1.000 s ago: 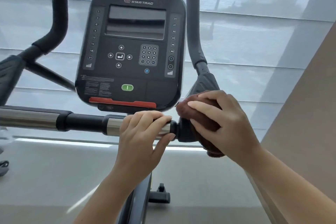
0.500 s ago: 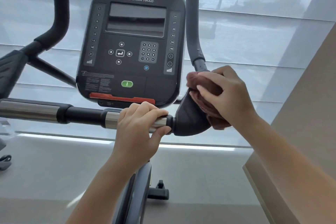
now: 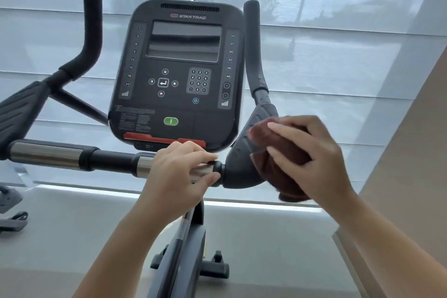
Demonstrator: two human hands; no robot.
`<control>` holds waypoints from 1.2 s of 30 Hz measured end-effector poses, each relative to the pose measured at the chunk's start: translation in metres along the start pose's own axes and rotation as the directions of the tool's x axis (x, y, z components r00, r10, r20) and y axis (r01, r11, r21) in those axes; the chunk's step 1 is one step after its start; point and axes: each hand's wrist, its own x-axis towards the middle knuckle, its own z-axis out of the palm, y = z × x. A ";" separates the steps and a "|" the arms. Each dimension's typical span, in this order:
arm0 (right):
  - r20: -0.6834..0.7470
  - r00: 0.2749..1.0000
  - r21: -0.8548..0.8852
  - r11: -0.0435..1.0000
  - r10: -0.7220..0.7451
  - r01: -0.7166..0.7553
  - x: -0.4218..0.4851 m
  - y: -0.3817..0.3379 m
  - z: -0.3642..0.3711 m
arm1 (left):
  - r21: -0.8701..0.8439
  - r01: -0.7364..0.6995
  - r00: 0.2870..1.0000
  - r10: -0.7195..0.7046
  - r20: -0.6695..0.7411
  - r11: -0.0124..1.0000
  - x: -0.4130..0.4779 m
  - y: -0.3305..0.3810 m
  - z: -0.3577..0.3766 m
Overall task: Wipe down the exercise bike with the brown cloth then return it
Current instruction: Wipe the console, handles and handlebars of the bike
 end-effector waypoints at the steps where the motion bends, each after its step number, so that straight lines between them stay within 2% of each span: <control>1: -0.029 0.999 -0.012 0.999 0.045 -0.046 0.014 0.012 -0.002 | -0.020 -0.004 1.000 0.004 0.004 1.000 0.004 0.003 -0.001; 5: 0.063 0.980 0.012 0.982 0.189 -0.190 0.046 0.044 0.009 | -0.085 -0.042 0.998 0.046 0.046 0.996 0.018 0.022 0.008; 7: 0.053 0.980 0.043 0.980 0.191 -0.194 0.031 0.045 0.015 | -0.104 -0.039 0.998 0.044 0.045 0.994 0.019 0.030 0.017; 12: 0.001 0.997 0.066 0.995 0.079 -0.079 0.006 0.046 0.014 | -0.135 -0.001 1.000 0.003 0.016 0.991 0.017 0.031 0.028; 17: 0.093 0.973 0.062 0.974 0.210 -0.216 0.069 0.067 0.023 | -0.142 0.001 1.000 0.001 0.013 0.990 0.015 0.033 0.027; 22: -0.049 0.980 0.182 0.967 0.190 -0.179 -0.009 0.048 0.014 | -0.155 0.006 1.000 -0.005 0.007 0.988 0.014 0.032 0.030; 25: -0.068 0.986 0.150 0.979 0.151 -0.139 -0.015 0.041 0.015 | -0.158 0.002 1.000 -0.001 0.010 0.987 0.016 0.031 0.029; 30: 0.029 0.971 0.045 0.970 0.237 -0.238 0.050 0.044 0.022 | -0.172 -0.019 0.999 0.026 0.042 0.985 0.019 0.027 0.021; 34: -0.039 0.988 0.010 0.989 0.148 -0.148 -0.006 0.020 0.017 | -0.231 -0.002 0.995 0.026 0.098 0.973 0.016 0.011 0.008; 36: -0.014 0.994 -0.007 0.994 0.106 -0.106 -0.021 0.015 0.013 | -0.231 -0.013 0.995 0.036 0.096 0.973 0.014 0.006 0.007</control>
